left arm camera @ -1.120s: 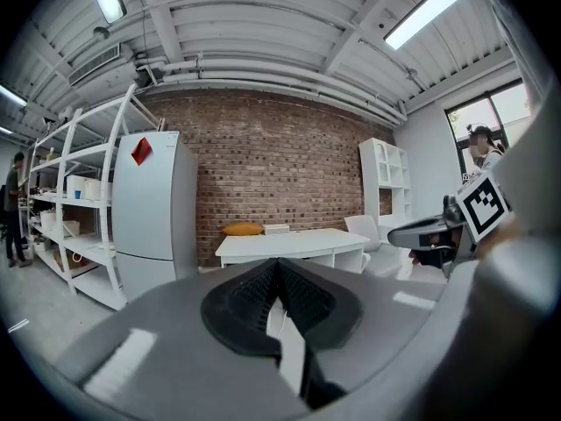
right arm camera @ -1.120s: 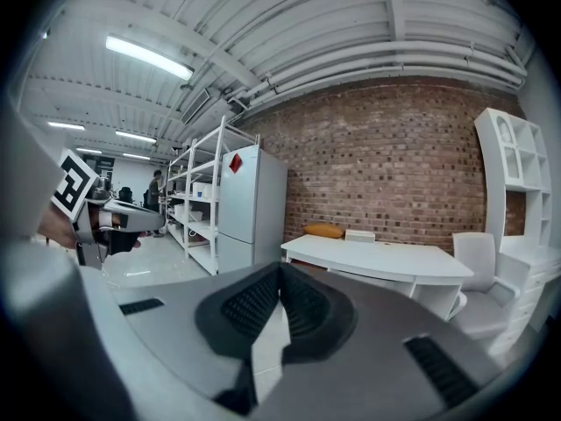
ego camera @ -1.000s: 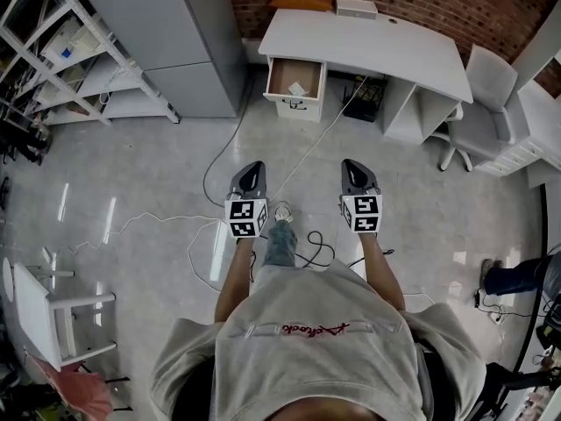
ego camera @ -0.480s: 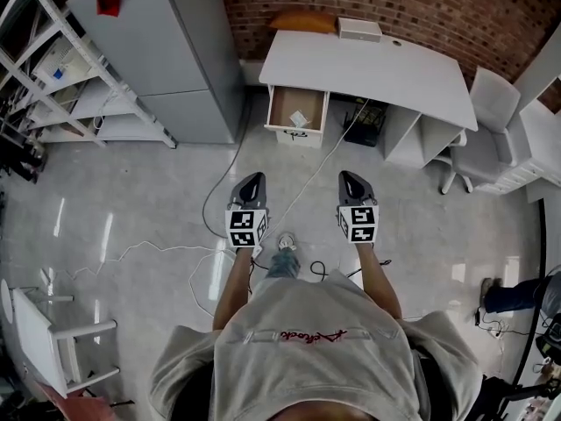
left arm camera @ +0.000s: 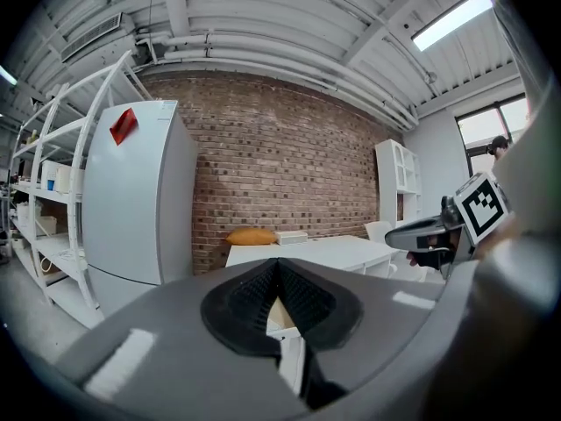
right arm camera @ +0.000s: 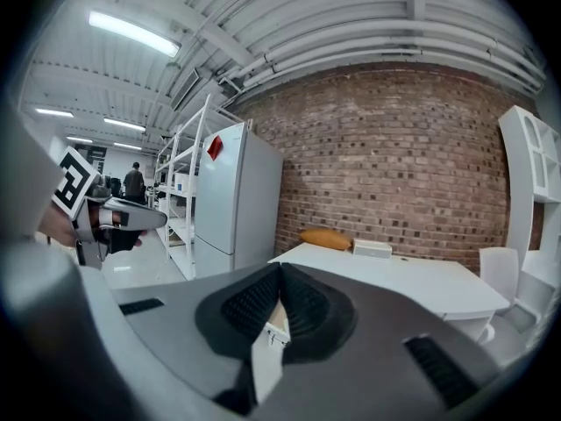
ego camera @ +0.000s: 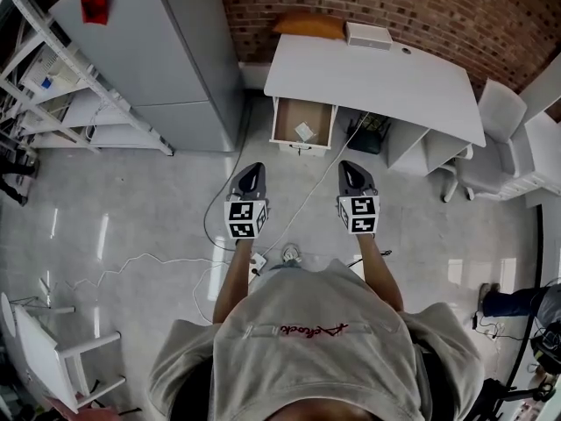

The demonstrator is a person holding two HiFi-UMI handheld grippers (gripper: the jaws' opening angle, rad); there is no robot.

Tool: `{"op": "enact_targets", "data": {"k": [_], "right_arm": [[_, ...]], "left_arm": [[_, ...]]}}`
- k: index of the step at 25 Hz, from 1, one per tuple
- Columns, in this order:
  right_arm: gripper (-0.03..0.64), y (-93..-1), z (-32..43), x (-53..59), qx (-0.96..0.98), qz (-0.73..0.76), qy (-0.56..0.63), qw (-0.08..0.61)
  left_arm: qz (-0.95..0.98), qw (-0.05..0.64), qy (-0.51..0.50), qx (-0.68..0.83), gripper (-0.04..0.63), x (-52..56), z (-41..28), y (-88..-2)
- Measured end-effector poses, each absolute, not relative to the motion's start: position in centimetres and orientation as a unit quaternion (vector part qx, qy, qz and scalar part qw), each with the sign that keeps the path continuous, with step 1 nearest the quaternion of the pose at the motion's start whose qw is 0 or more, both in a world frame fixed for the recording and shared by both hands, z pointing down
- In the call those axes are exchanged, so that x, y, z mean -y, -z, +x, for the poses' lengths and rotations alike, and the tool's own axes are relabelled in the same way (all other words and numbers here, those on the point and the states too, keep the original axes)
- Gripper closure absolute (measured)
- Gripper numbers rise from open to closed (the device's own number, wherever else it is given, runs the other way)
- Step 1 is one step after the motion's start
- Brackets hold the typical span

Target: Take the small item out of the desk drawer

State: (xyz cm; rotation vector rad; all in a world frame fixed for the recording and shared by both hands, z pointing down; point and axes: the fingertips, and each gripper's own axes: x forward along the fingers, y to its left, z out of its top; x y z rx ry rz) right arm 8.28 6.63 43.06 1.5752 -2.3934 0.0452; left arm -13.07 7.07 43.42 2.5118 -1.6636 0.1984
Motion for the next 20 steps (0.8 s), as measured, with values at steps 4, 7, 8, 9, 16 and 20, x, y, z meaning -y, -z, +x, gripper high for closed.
{"op": "enact_targets", "data": {"k": [4, 7, 8, 9, 16, 20], "right_arm": [[0.604, -42.8, 6.9, -3.0, 0.825, 0.547, -0.011, 0.138], [0.604, -42.6, 6.5, -0.6, 0.822, 0.554, -0.009, 0.135], [0.604, -42.7, 6.5, 0.0, 0.82, 0.556, -0.008, 0.135], [0.604, -42.8, 6.5, 0.6, 0.818, 0.559, -0.009, 0.135], [0.604, -43.1, 7.1, 4.0, 0.806, 0.577, -0.01, 0.132], [0.604, -43.7, 7.8, 4.8, 0.802, 0.583, -0.015, 0.132]], "left_arm": [[0.832, 0.065, -0.063, 0.547, 0.586, -3.3, -14.4, -43.7], [0.838, 0.061, -0.063, 0.539, 0.586, -0.6, -14.7, -43.6], [0.84, 0.06, -0.063, 0.536, 0.586, 0.3, -14.7, -43.6], [0.842, 0.058, -0.062, 0.533, 0.586, 1.0, -14.7, -43.6], [0.854, 0.051, -0.062, 0.514, 0.586, 5.4, -14.0, -43.7], [0.859, 0.053, -0.064, 0.506, 0.586, 6.6, -13.3, -44.1]]}}
